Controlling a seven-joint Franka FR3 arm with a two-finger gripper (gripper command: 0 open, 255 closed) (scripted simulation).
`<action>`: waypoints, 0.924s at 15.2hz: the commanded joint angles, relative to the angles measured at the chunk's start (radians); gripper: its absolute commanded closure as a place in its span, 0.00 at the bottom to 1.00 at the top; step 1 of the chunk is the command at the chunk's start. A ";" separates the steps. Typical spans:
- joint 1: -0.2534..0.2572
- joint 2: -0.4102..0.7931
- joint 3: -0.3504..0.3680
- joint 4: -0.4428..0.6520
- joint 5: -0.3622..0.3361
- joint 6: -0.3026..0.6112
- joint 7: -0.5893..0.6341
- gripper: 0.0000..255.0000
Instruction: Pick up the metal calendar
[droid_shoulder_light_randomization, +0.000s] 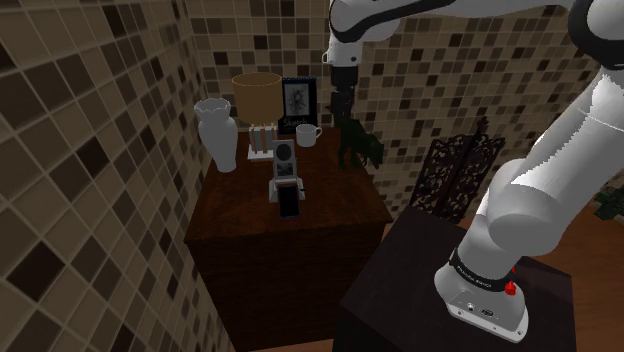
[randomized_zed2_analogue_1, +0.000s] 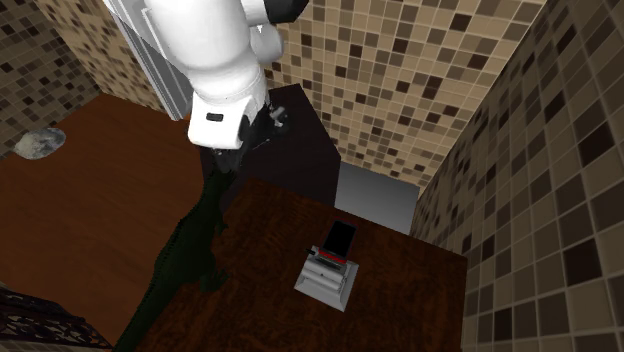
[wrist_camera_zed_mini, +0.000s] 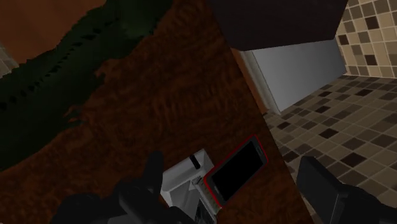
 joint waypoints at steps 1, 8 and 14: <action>0.002 0.084 -0.014 0.059 0.038 0.007 -0.046 0.00; -0.017 0.402 -0.025 0.344 0.184 -0.034 -0.181 0.00; -0.066 0.696 0.009 0.678 0.291 -0.135 -0.246 0.00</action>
